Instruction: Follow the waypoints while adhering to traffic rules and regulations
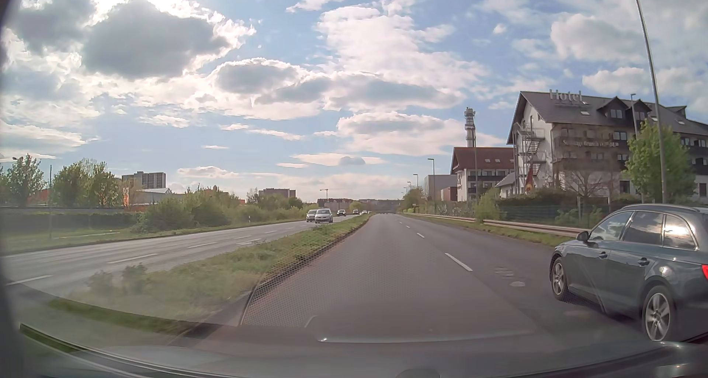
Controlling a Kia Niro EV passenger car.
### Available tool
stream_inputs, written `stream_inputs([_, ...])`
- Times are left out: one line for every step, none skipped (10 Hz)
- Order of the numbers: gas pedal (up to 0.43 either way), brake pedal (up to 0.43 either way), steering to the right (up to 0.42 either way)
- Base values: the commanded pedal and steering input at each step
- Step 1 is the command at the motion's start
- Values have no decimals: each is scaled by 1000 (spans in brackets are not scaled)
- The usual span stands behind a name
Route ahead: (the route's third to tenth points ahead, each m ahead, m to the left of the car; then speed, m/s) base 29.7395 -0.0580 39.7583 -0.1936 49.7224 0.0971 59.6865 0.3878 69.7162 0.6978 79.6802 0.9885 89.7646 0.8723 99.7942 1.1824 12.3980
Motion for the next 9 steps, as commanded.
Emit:
stream_inputs([20,0,-2])
stream_inputs([20,0,-2])
stream_inputs([20,0,-2])
stream_inputs([28,0,-2])
stream_inputs([28,0,-2])
stream_inputs([39,0,-2])
stream_inputs([39,0,-2])
stream_inputs([47,0,-2])
stream_inputs([47,0,-2])
